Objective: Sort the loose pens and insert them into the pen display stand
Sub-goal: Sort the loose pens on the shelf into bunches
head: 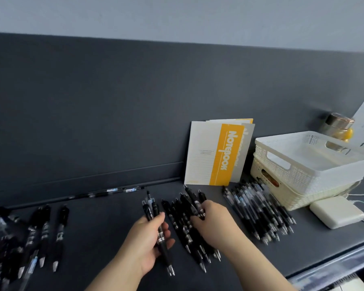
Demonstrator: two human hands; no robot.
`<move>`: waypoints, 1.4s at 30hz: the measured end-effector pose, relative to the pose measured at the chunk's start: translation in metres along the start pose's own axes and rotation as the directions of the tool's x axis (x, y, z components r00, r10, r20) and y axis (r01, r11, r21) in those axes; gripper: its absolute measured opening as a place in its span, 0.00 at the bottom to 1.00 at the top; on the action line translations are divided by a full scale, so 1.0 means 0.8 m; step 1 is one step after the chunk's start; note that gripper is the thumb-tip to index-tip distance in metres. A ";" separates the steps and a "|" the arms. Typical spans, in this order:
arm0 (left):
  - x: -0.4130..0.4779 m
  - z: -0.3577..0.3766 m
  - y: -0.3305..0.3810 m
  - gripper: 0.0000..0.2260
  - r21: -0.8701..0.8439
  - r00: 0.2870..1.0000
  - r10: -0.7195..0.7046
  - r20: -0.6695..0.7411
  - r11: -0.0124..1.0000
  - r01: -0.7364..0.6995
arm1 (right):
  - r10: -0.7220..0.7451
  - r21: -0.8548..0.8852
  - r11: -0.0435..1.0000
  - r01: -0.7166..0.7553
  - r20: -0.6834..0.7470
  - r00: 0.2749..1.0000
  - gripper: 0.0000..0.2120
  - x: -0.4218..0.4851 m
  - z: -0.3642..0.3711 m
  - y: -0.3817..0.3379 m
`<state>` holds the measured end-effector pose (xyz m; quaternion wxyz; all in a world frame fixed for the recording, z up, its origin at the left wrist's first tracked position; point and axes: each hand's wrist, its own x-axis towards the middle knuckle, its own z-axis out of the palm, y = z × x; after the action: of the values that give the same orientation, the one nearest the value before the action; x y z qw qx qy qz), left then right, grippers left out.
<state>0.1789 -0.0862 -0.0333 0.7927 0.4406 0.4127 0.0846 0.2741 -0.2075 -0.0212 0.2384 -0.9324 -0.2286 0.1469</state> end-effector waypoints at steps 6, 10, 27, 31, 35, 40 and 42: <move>-0.001 0.001 0.000 0.03 -0.005 1.000 -0.007 0.001 1.000 0.007 | -0.045 -0.104 0.994 0.043 -0.015 0.999 0.11 -0.012 0.007 -0.006; 0.000 -0.002 -0.002 0.03 -0.009 1.000 -0.022 -0.012 1.000 0.022 | -0.063 -0.212 0.976 0.050 -0.055 0.996 0.03 -0.012 0.007 -0.004; -0.010 0.017 0.001 0.11 -0.157 0.998 -0.070 0.004 0.985 0.069 | -0.237 0.034 0.969 0.245 -0.156 0.959 0.09 -0.014 -0.008 0.009; -0.016 0.030 0.003 0.18 -0.235 0.997 -0.055 0.060 0.970 0.068 | -0.319 0.234 0.921 0.313 -0.014 0.948 0.11 -0.029 0.001 -0.017; -0.024 0.038 0.000 0.13 -0.241 0.998 0.007 0.055 0.970 0.006 | -0.372 0.175 0.912 0.372 -0.038 0.928 0.18 -0.031 0.016 -0.019; -0.025 0.035 -0.005 0.11 -0.155 0.998 0.055 0.043 0.987 -0.048 | -0.356 0.180 0.917 0.357 -0.035 0.934 0.10 -0.028 0.016 -0.014; -0.020 0.030 -0.007 0.10 -0.124 0.997 0.071 -0.010 0.990 -0.072 | -0.305 0.109 0.944 0.312 -0.078 0.949 0.07 -0.022 0.013 -0.008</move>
<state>0.1844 -0.1125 -0.0217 0.8139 0.4045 0.3930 0.1397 0.2524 -0.2072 -0.0235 0.3207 -0.8731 -0.3552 0.0930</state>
